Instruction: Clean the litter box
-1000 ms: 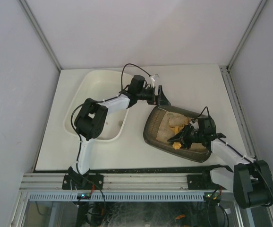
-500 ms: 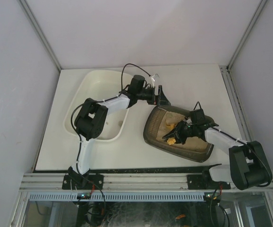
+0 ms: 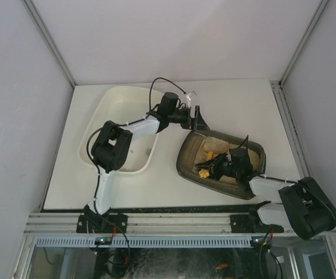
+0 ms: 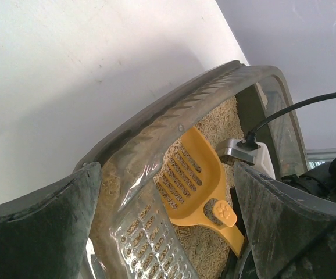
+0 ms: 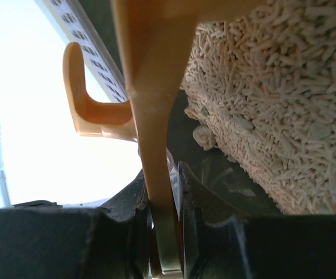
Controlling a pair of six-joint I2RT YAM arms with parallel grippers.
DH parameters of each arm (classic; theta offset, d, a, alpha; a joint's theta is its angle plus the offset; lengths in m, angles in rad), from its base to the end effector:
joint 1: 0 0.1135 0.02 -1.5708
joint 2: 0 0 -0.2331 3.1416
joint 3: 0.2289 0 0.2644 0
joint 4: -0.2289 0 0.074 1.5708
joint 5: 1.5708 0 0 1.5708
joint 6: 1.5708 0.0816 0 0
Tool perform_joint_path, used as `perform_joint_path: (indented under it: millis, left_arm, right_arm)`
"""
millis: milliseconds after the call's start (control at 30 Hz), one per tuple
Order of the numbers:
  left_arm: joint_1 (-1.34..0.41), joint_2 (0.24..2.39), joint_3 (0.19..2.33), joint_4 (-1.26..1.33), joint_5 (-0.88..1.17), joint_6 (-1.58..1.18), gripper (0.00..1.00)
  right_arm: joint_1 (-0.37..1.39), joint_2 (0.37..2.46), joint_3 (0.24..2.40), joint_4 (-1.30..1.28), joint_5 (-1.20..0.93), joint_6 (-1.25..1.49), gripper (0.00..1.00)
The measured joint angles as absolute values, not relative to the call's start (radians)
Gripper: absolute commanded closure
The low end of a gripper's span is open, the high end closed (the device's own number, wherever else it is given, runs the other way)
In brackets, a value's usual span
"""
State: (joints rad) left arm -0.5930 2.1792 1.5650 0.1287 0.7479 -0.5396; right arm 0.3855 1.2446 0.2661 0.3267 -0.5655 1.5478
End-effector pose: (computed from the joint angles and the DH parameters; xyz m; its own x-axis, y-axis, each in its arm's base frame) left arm 0.3974 -0.3347 0.1430 -0.7988 0.0841 -0.5957 0.5806 0.3672 -0.7267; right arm 0.2175 0.1354 0.0675 -0.7249 0.6168 0.3067 0.5456 0.2423 0.8023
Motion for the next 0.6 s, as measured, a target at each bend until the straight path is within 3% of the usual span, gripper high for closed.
perform_joint_path:
  millis: [267, 600]
  left_arm:
    - [-0.593, 2.167, 1.546, 0.126, 0.748, -0.525, 0.00]
    - [-0.592, 2.141, 1.512, 0.128, 0.736, -0.501, 0.00]
  right_arm:
    - [0.440, 1.352, 0.141, 0.820, -0.439, 1.710, 1.00]
    - [0.480, 1.645, 0.188, 1.128, -0.491, 1.799, 1.00]
